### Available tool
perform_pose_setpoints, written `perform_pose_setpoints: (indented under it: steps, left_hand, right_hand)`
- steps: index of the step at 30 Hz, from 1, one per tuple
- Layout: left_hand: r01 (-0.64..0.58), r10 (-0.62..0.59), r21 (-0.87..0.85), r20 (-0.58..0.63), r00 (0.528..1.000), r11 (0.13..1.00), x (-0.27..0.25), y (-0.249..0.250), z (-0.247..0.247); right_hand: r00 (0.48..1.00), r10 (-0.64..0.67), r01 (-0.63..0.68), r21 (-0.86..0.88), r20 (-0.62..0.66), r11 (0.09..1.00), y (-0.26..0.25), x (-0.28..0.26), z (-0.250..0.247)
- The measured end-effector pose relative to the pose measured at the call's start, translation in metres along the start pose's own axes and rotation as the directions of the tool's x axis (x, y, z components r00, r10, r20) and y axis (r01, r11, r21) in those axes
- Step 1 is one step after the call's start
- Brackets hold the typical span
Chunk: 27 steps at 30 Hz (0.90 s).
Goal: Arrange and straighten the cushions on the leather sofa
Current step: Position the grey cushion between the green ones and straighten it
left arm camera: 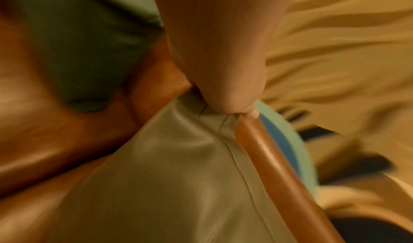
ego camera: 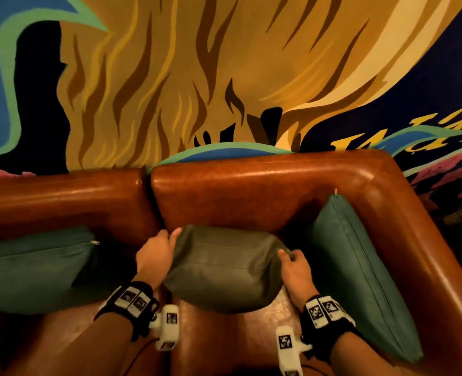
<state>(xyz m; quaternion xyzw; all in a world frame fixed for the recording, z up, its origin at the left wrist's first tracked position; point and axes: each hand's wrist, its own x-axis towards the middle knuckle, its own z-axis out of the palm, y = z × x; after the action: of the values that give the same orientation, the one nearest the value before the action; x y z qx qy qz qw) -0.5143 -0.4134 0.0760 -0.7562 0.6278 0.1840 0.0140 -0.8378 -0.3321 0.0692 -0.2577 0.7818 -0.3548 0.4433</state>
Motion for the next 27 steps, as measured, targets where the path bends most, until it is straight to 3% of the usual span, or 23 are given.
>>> perform_pose_setpoints:
  steps: [2, 3, 5, 8, 10, 12, 13, 14, 15, 16, 17, 19, 20, 21, 22, 23, 24, 25, 26, 27]
  left_hand:
    - [-0.044, 0.045, 0.010, -0.079, 0.996, 0.999, 0.004, -0.008, -0.014]
    - [0.004, -0.013, -0.070, -0.134, 0.991, 0.998, 0.011, -0.019, -0.018]
    - [0.090, -0.129, -0.216, -0.174, 0.976, 0.972, 0.019, -0.042, -0.021]
    - [0.120, -0.153, -0.235, -0.127, 0.980, 0.965, 0.026, -0.047, -0.024]
    - [0.067, -0.088, -0.124, -0.169, 0.982, 0.990, 0.028, -0.046, -0.031]
    - [-0.136, 0.128, -0.010, -0.274, 0.953, 0.991, 0.022, -0.044, -0.045]
    - [-0.303, 0.278, -0.094, -0.214, 0.937, 0.948, 0.013, -0.035, -0.055]
    - [-0.394, 0.395, -0.254, -0.049, 0.917, 0.883, -0.002, -0.017, -0.063]
    - [-0.388, 0.482, -0.418, 0.147, 0.864, 0.822, -0.022, 0.005, -0.071]
    - [-0.360, 0.525, -0.481, 0.269, 0.808, 0.800, -0.035, 0.018, -0.064]
    - [-0.368, 0.536, -0.479, 0.280, 0.796, 0.797, -0.043, 0.026, -0.055]
    - [-0.352, 0.453, -0.432, 0.156, 0.878, 0.830, -0.043, 0.029, -0.036]
    - [-0.299, 0.376, -0.424, 0.110, 0.920, 0.855, -0.037, 0.020, -0.027]
    - [-0.220, 0.288, -0.438, 0.095, 0.953, 0.872, -0.029, 0.011, -0.020]
    - [-0.125, 0.195, -0.465, 0.106, 0.975, 0.877, -0.021, 0.001, -0.016]
    - [-0.030, 0.119, -0.532, 0.132, 0.984, 0.846, -0.015, -0.010, -0.015]
    - [0.064, 0.055, -0.612, 0.174, 0.983, 0.788, -0.013, -0.020, -0.014]
    - [0.127, 0.013, -0.677, 0.198, 0.980, 0.725, -0.013, -0.026, -0.016]
    - [0.165, -0.034, -0.699, 0.198, 0.980, 0.696, -0.013, -0.032, -0.018]
    - [0.174, -0.056, -0.706, 0.187, 0.981, 0.687, -0.013, -0.034, -0.020]
  right_hand:
    - [0.986, -0.168, 0.168, -0.040, -0.004, 0.985, -0.013, 0.001, -0.010]
    - [0.975, -0.220, 0.220, 0.002, 0.017, 0.975, -0.020, 0.003, -0.018]
    - [0.971, -0.223, 0.214, 0.107, 0.087, 0.971, -0.030, 0.007, -0.028]
    - [0.987, -0.137, 0.123, 0.150, 0.082, 0.981, -0.046, 0.006, -0.015]
    - [0.988, -0.109, 0.095, 0.133, 0.105, 0.987, -0.060, -0.001, 0.000]
    - [0.973, -0.161, 0.143, 0.116, 0.163, 0.983, -0.079, -0.019, 0.024]
    - [0.958, -0.209, 0.196, 0.082, 0.195, 0.977, -0.089, -0.028, 0.040]
    - [0.937, -0.255, 0.252, 0.045, 0.237, 0.967, -0.095, -0.040, 0.060]
    - [0.914, -0.294, 0.308, -0.007, 0.279, 0.951, -0.102, -0.054, 0.081]
    - [0.887, -0.312, 0.354, -0.069, 0.340, 0.933, -0.105, -0.067, 0.098]
    - [0.854, -0.316, 0.388, -0.101, 0.414, 0.916, -0.108, -0.077, 0.112]
    - [0.773, -0.293, 0.421, -0.110, 0.563, 0.900, -0.100, -0.075, 0.123]
    - [0.757, -0.289, 0.444, -0.136, 0.586, 0.886, -0.090, -0.064, 0.118]
    - [0.794, -0.281, 0.455, -0.219, 0.539, 0.863, -0.076, -0.041, 0.111]
    - [0.874, -0.254, 0.422, -0.386, 0.414, 0.821, -0.061, -0.015, 0.098]
    - [0.954, -0.219, 0.300, -0.579, 0.207, 0.759, -0.041, 0.015, 0.078]
    - [0.989, -0.140, 0.080, -0.674, -0.035, 0.734, -0.021, 0.039, 0.056]
    - [0.983, -0.014, -0.107, -0.627, -0.184, 0.772, -0.001, 0.062, 0.034]
    - [0.975, 0.144, -0.211, -0.503, -0.169, 0.838, 0.015, 0.079, 0.020]
    - [0.966, 0.256, -0.253, -0.365, -0.040, 0.896, 0.031, 0.094, 0.008]
